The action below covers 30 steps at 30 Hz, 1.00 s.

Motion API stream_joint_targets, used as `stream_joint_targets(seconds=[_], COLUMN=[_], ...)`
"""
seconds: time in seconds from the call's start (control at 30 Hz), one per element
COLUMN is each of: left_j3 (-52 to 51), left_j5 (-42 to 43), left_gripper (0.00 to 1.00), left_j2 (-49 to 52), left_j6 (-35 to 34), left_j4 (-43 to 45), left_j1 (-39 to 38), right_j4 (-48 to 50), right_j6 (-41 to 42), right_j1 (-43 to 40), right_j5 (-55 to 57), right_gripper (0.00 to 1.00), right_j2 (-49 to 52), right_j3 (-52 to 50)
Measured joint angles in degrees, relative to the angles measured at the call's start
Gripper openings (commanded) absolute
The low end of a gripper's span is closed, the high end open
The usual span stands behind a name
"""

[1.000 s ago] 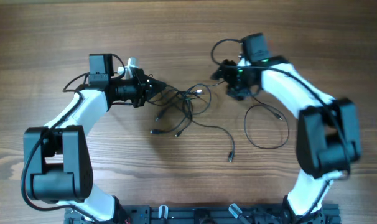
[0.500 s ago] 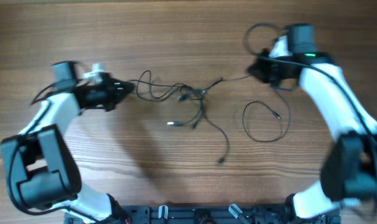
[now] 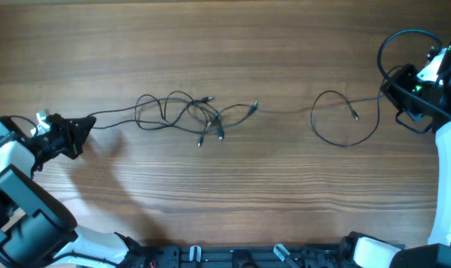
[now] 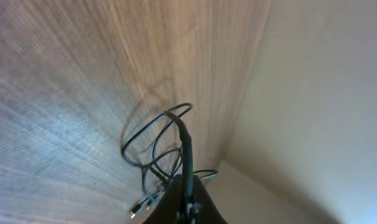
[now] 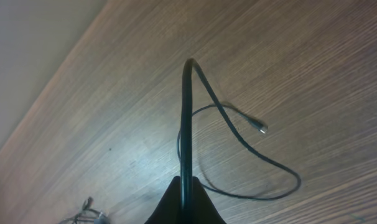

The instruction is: Untangle cables

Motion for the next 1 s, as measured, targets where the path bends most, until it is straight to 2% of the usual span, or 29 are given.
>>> stream_joint_targets(seconds=[0.13,0.23,0.33,0.43,0.57,0.7,0.73,0.77,0.83,0.87,0.93,1.0], left_j3=[0.0,0.0,0.0,0.0,0.0,0.0,0.0,0.0,0.0,0.0,0.0,0.0], left_j5=[-0.6,-2.2,-4.5,-6.6,-8.4,-9.2,-9.2,-9.3,-9.5,-9.6,-9.7,-9.7], left_gripper=[0.04,0.04,0.04,0.04,0.04,0.04,0.04,0.04,0.04,0.04,0.04,0.04], left_j2=[0.0,0.0,0.0,0.0,0.0,0.0,0.0,0.0,0.0,0.0,0.0,0.0], left_j6=[2.1,3.0,3.4,3.7,3.8,3.8,3.8,3.8,3.8,3.8,3.8,3.8], left_j4=[-2.6,-4.4,-6.1,-7.8,-9.3,-10.8,-11.0,-11.0,-11.0,-11.0,-11.0,-11.0], left_j1=[0.2,0.2,0.2,0.2,0.2,0.1,0.0,-0.2,-1.0,-1.8,-3.2,-5.9], right_j4=[0.0,-1.1,-8.3,-10.7,-8.6,-7.1,-7.1,-7.0,-6.9,-6.8,-6.3,-5.6], right_j6=[0.0,0.9,9.9,17.6,21.2,15.8,13.5,10.0,4.1,1.6,-2.3,-2.8], right_j1=[0.0,0.0,0.0,0.0,0.0,0.0,0.2,0.5,1.8,2.9,5.4,6.8], right_j5=[3.7,12.0,24.6,31.9,33.9,26.5,24.2,20.4,15.7,14.1,11.8,10.7], right_gripper=[0.04,0.04,0.05,0.07,0.09,0.11,0.15,0.33,0.95,1.00,1.00,1.00], right_j2=[0.0,0.0,0.0,0.0,0.0,1.6,2.3,3.8,6.8,8.8,14.2,17.8], right_j3=[0.0,0.0,0.0,0.0,0.0,0.0,0.0,0.0,0.0,0.0,0.0,0.0])
